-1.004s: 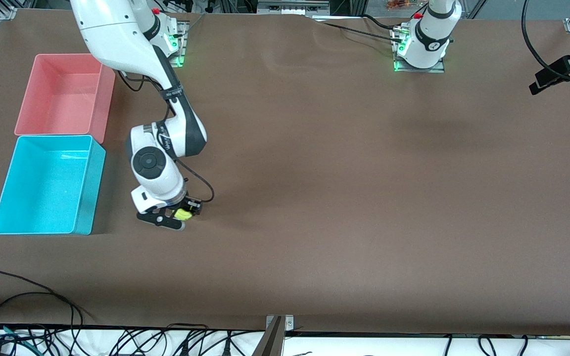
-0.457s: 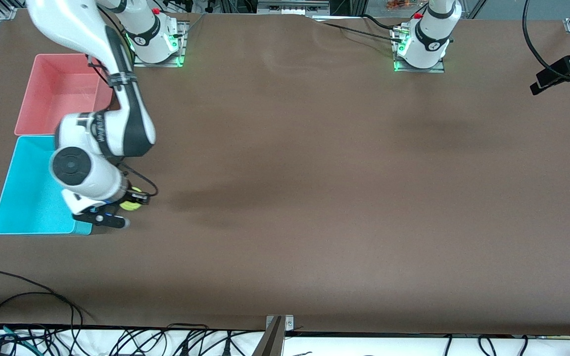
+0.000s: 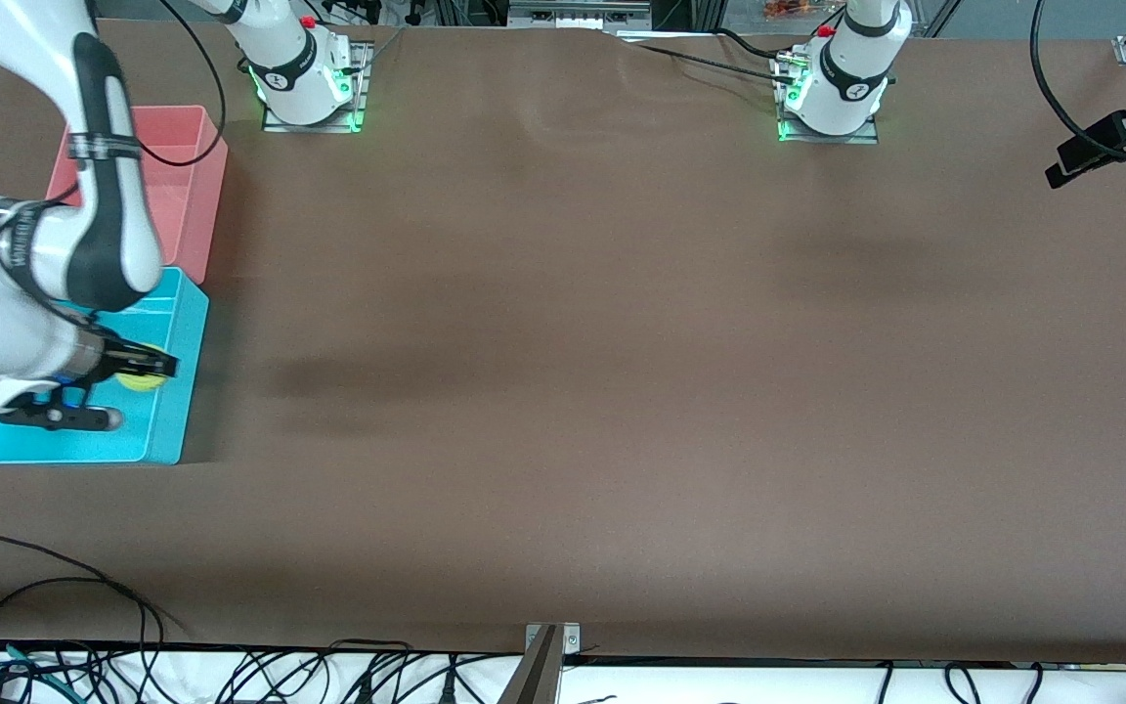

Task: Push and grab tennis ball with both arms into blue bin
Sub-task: 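Carry the tennis ball with the right gripper over the cyan bin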

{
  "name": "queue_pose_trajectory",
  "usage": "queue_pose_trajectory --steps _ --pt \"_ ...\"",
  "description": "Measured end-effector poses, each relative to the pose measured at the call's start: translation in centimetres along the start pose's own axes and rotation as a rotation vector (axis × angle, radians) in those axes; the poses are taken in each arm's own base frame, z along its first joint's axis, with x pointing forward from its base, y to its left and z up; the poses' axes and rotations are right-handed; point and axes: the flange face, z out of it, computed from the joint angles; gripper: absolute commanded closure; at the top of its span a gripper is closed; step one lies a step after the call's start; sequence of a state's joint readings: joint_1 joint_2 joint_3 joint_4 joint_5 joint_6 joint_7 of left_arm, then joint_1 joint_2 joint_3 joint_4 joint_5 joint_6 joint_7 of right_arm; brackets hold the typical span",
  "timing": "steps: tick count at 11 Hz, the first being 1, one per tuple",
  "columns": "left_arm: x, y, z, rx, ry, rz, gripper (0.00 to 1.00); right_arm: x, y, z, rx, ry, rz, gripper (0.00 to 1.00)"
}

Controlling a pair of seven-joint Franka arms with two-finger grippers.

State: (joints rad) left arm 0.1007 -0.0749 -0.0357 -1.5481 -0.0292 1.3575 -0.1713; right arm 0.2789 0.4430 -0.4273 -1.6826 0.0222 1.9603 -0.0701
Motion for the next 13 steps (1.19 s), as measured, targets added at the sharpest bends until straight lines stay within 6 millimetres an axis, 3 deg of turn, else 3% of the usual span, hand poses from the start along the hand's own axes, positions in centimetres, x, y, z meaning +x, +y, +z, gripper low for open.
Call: queue_pose_trajectory --steps 2,4,6,8,9,10,11,13 --pt "0.0 0.1 0.0 0.000 0.000 0.002 0.00 -0.7 5.4 1.2 0.003 -0.021 -0.027 0.93" --pt "0.0 0.2 0.0 0.001 0.000 0.004 0.00 -1.5 8.9 4.0 0.004 -0.004 -0.036 0.93" --pt "0.0 0.3 0.0 0.001 0.000 0.005 0.00 -2.7 10.6 9.0 0.002 0.022 -0.060 0.93" --pt "0.0 0.3 0.0 0.001 0.001 0.005 0.00 -3.4 11.1 12.6 -0.006 0.013 -0.098 0.92" --pt "0.0 0.2 0.0 0.001 0.001 0.004 0.00 -3.7 11.5 13.8 -0.008 0.024 -0.110 0.85" --pt "0.0 0.2 0.0 0.001 0.001 0.005 0.00 -3.9 11.9 15.0 0.001 0.028 -0.116 0.59" --pt "0.0 0.2 0.0 0.001 0.001 0.005 0.00 -4.0 12.0 16.1 0.006 0.028 -0.135 0.03" --pt "0.0 0.3 -0.1 0.000 0.002 0.005 0.00 -3.8 11.9 16.6 0.009 0.034 -0.182 0.00"
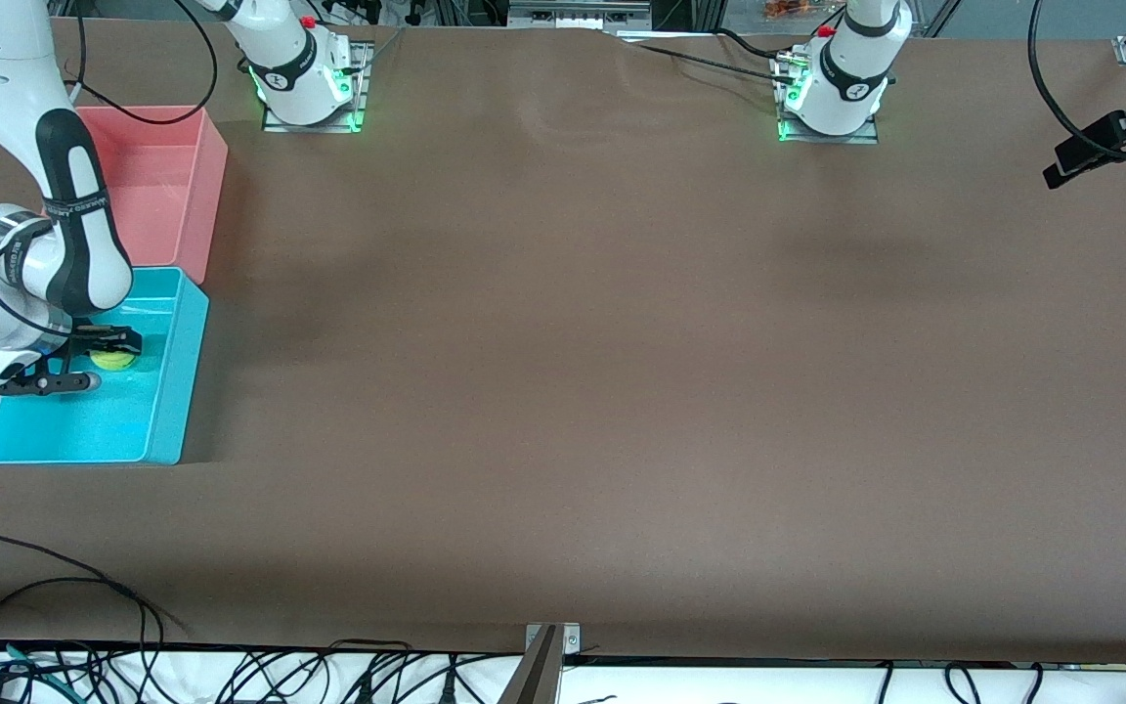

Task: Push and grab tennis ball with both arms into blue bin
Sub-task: 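Carry the tennis ball with the right gripper over the cyan bin, then open the right gripper to drop the ball into the cyan bin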

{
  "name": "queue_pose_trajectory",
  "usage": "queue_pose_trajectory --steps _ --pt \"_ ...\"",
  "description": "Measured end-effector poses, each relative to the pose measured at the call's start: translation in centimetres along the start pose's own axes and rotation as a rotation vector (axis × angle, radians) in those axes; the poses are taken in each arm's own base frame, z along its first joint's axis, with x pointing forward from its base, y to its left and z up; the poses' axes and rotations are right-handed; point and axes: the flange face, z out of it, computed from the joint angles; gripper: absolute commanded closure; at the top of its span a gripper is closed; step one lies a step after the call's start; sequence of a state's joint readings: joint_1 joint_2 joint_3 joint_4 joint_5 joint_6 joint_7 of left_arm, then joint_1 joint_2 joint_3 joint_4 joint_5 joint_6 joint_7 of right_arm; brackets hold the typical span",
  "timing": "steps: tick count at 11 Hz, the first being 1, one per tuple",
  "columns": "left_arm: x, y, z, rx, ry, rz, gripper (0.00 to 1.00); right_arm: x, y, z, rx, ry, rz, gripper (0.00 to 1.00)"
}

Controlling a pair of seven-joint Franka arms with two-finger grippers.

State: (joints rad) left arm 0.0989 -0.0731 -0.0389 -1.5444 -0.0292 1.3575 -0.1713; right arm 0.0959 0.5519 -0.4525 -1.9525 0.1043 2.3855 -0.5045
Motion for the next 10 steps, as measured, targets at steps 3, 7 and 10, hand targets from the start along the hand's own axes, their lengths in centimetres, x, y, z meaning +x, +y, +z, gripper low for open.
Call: queue_pose_trajectory --steps 3,7,10 --pt "0.0 0.0 -0.2 -0.001 0.004 0.001 0.00 0.8 0.1 -1.3 -0.003 0.021 -0.030 0.00" --pt "0.0 0.0 -0.2 -0.001 0.005 0.001 0.00 3.2 0.7 -8.2 0.028 0.028 -0.038 0.00" --pt "0.0 -0.2 -0.3 -0.001 0.006 -0.003 0.00 4.3 1.2 -13.5 0.028 0.105 -0.031 0.00"
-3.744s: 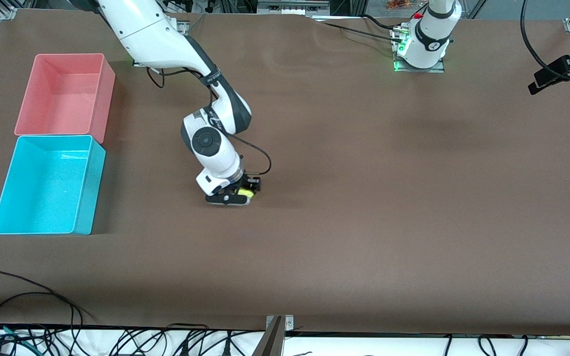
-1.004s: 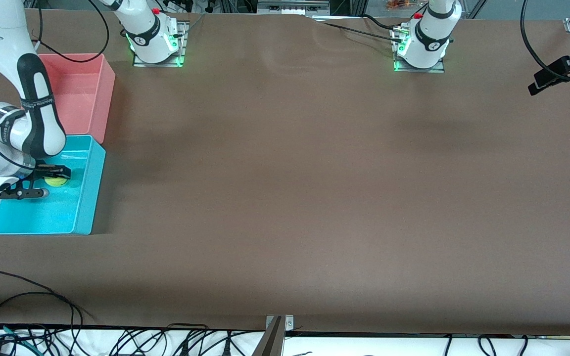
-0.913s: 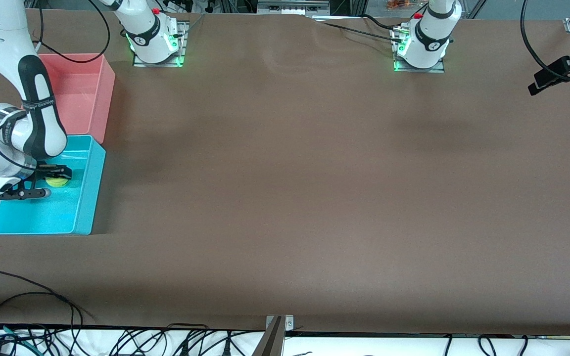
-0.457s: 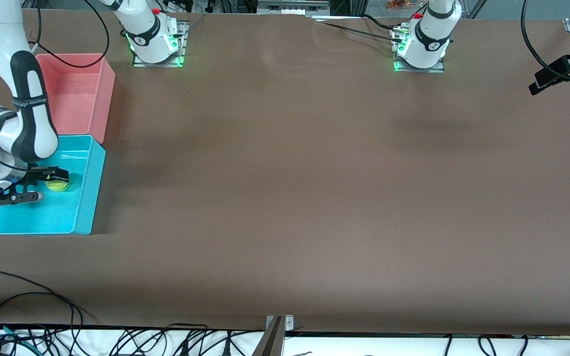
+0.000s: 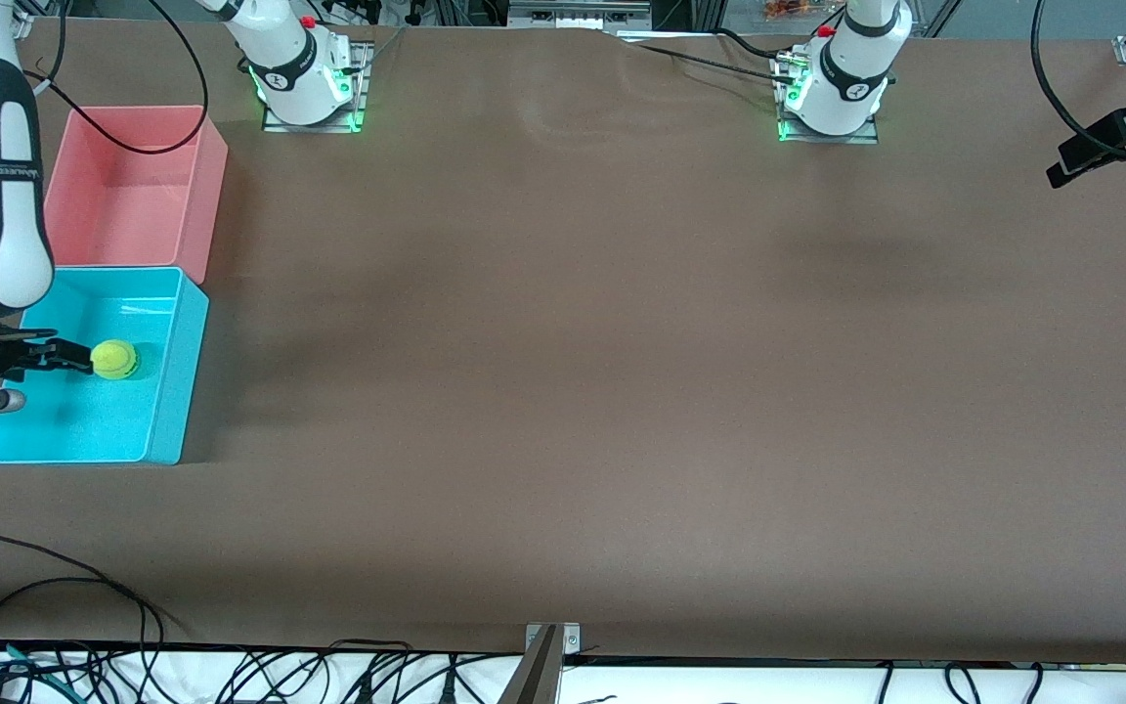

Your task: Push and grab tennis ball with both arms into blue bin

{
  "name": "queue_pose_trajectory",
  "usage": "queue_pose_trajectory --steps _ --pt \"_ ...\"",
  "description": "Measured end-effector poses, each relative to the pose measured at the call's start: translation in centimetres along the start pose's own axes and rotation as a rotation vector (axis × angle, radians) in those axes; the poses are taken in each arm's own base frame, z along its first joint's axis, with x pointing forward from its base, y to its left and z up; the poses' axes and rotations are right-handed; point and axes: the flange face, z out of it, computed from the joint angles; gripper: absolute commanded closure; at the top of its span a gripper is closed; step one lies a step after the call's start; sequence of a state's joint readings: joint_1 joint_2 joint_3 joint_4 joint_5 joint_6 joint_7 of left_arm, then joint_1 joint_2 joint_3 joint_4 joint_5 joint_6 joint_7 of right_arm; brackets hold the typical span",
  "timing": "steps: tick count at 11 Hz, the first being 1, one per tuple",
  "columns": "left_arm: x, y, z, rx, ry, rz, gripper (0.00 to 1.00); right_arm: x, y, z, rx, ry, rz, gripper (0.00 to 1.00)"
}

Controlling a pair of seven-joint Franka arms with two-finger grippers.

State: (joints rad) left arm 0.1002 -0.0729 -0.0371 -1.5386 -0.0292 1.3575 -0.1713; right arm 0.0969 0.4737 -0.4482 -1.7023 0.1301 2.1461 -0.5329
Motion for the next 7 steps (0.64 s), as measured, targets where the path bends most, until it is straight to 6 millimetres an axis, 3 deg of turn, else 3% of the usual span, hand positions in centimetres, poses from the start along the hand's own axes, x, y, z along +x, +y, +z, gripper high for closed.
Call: queue_pose_trajectory --steps 4,7 --pt "0.0 0.1 0.0 0.000 0.000 0.001 0.00 1.4 -0.1 -4.8 0.044 0.050 0.015 0.00" --pt "0.0 0.2 0.0 0.000 0.001 0.004 0.00 2.4 -1.4 -9.1 0.068 0.046 0.010 0.00"
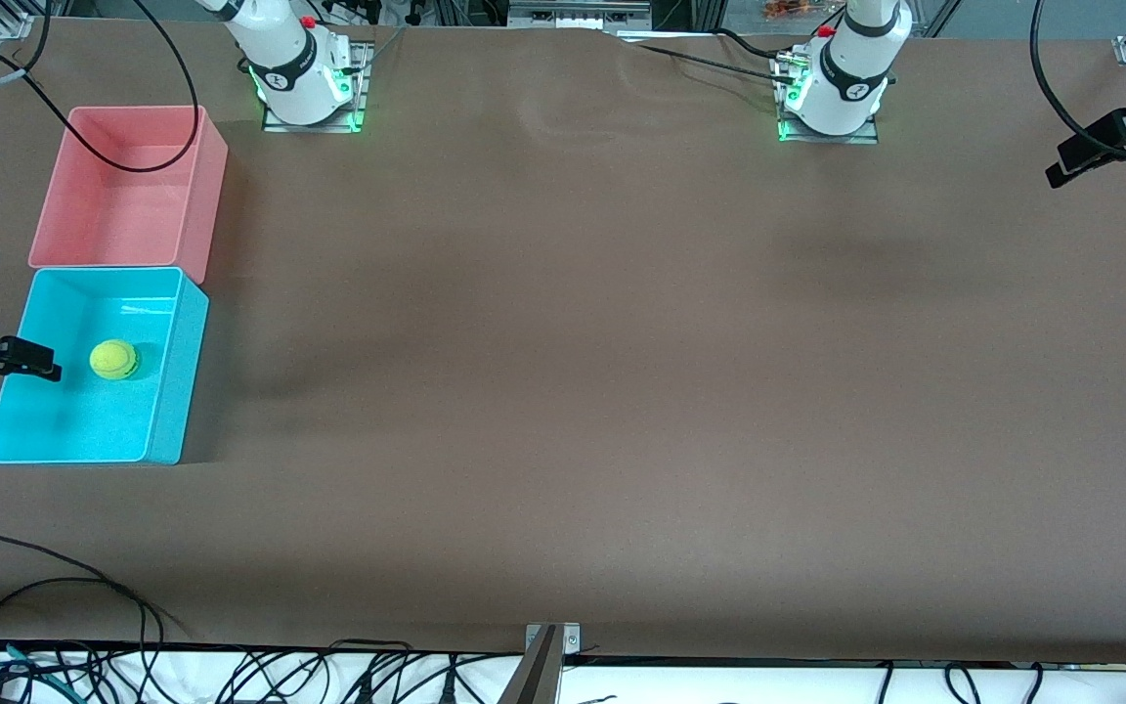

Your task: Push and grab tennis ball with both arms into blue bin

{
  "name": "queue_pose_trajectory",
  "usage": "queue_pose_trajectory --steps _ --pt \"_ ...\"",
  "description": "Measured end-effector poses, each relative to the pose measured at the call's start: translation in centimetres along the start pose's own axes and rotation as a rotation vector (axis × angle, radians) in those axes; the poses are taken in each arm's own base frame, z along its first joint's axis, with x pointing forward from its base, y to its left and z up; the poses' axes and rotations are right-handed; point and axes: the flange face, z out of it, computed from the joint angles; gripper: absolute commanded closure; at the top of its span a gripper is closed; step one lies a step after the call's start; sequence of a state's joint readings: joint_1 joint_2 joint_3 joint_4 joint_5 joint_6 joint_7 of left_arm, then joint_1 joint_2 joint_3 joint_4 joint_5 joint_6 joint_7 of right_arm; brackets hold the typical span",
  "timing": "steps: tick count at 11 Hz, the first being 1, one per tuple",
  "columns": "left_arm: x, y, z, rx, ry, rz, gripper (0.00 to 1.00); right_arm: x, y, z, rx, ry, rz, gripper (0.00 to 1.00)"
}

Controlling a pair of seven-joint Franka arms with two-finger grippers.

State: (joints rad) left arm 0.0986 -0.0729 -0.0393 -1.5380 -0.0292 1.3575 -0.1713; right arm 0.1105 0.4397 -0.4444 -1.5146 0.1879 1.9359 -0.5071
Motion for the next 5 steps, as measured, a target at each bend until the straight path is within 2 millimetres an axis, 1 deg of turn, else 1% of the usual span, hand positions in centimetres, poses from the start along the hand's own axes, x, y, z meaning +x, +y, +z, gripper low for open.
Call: queue_pose_trajectory --steps 2,3,4,5 --pt "0.0 0.1 0.0 0.000 0.000 0.002 0.00 0.4 -0.7 -2.2 0.013 -0.006 0.040 0.00" --pt "0.0 0.2 0.0 0.001 0.000 0.004 0.00 0.7 -1.4 -3.6 0.019 -0.002 0.080 0.00" --pt "0.0 0.2 0.0 0.001 0.000 0.004 0.00 1.1 -2.5 -5.0 0.026 0.010 0.107 0.00" --pt "0.0 0.2 0.0 0.001 0.000 0.004 0.00 1.5 -4.0 -6.4 0.036 0.029 0.128 0.00"
